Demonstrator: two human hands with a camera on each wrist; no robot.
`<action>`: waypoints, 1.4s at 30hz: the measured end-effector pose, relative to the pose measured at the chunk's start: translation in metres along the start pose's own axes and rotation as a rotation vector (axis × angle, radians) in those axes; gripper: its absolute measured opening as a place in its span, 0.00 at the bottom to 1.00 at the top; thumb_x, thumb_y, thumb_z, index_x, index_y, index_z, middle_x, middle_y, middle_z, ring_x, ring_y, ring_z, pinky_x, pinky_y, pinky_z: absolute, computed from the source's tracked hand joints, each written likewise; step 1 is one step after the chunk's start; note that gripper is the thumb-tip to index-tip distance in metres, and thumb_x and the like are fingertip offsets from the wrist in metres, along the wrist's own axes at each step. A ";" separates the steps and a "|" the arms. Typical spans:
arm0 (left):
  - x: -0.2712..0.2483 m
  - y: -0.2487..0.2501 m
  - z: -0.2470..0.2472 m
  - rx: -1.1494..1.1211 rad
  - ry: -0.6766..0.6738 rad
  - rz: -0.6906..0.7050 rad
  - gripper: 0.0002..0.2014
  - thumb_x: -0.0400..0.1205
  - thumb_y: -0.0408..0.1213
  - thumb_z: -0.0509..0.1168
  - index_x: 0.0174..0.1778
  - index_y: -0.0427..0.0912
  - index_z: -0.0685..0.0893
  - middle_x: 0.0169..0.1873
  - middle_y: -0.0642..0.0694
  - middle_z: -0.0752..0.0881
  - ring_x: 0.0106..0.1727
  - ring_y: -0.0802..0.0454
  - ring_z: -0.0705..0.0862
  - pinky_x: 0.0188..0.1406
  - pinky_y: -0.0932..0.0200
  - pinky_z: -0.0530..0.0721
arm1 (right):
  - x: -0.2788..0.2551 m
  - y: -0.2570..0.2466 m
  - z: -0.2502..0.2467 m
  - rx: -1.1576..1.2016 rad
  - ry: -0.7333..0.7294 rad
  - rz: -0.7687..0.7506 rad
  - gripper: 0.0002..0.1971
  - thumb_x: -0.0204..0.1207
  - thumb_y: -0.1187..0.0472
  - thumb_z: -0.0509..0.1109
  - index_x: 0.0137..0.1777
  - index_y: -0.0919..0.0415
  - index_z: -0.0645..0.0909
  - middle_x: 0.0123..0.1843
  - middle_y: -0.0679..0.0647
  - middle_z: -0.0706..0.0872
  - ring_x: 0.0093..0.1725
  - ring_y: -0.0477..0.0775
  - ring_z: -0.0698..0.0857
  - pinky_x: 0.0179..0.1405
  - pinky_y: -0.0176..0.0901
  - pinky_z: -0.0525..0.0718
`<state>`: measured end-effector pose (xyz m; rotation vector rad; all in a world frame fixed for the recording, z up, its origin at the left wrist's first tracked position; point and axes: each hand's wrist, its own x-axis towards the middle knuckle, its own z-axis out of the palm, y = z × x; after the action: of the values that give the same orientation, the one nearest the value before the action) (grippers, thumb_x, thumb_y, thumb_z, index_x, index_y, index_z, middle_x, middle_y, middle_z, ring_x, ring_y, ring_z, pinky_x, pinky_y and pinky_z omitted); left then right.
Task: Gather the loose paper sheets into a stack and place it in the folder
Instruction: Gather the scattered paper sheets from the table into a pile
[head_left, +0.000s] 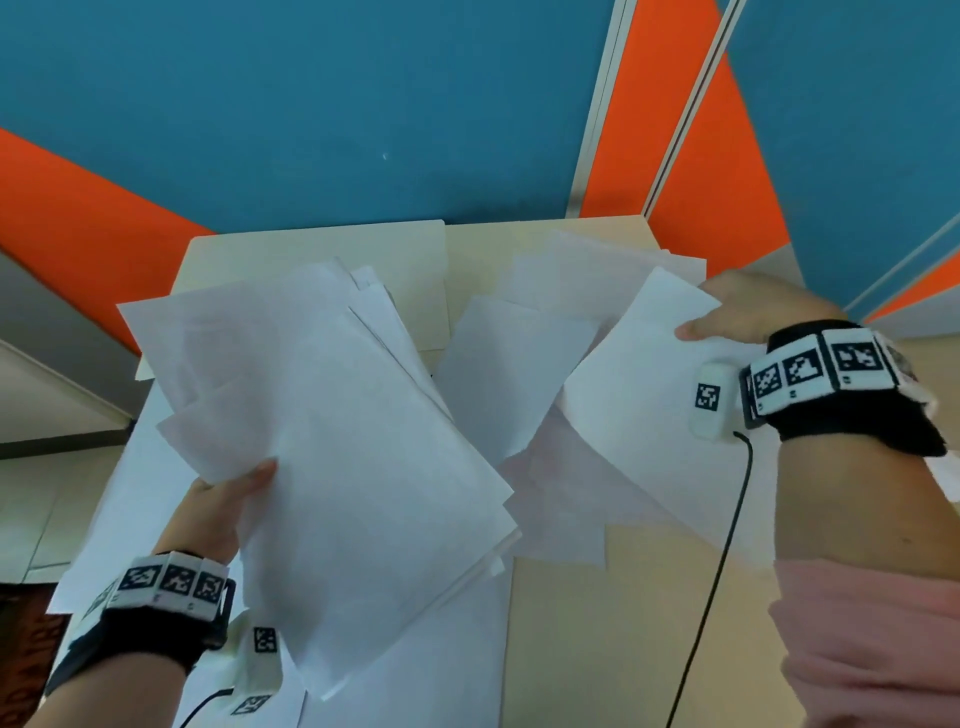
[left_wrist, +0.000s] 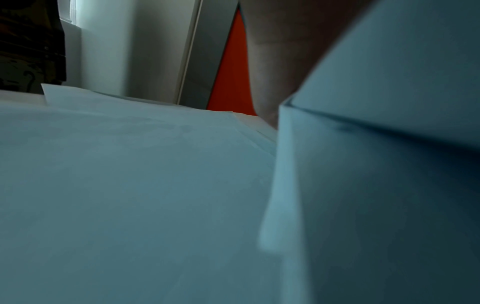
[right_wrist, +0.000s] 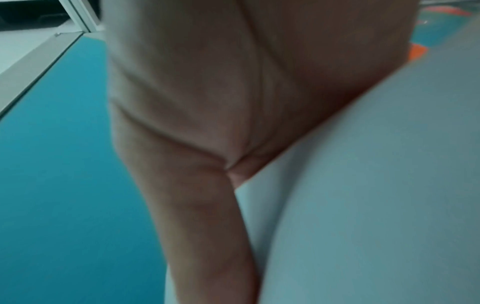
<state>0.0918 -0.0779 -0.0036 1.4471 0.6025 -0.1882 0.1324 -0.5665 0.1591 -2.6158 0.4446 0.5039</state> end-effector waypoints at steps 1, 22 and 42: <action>0.001 -0.002 -0.001 0.004 -0.003 0.007 0.10 0.79 0.28 0.65 0.56 0.34 0.82 0.53 0.38 0.86 0.54 0.40 0.85 0.65 0.40 0.78 | -0.002 0.003 0.000 0.037 0.011 -0.009 0.11 0.74 0.57 0.73 0.54 0.59 0.81 0.53 0.56 0.85 0.51 0.57 0.80 0.47 0.45 0.74; 0.014 0.017 -0.004 -0.008 -0.127 -0.006 0.16 0.81 0.29 0.62 0.65 0.33 0.78 0.55 0.40 0.87 0.47 0.49 0.89 0.48 0.55 0.89 | 0.050 -0.016 0.097 0.912 -0.003 0.157 0.27 0.63 0.45 0.78 0.56 0.63 0.84 0.57 0.62 0.89 0.55 0.64 0.88 0.64 0.63 0.80; 0.016 0.017 -0.018 -0.074 -0.031 -0.043 0.20 0.80 0.29 0.64 0.68 0.31 0.77 0.64 0.34 0.82 0.56 0.40 0.84 0.51 0.50 0.87 | 0.067 -0.078 0.204 0.204 0.072 0.491 0.30 0.81 0.57 0.61 0.78 0.73 0.59 0.77 0.69 0.64 0.75 0.66 0.68 0.63 0.49 0.74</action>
<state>0.1084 -0.0550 0.0038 1.3585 0.6090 -0.2196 0.1655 -0.4193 -0.0119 -2.3251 1.1138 0.4859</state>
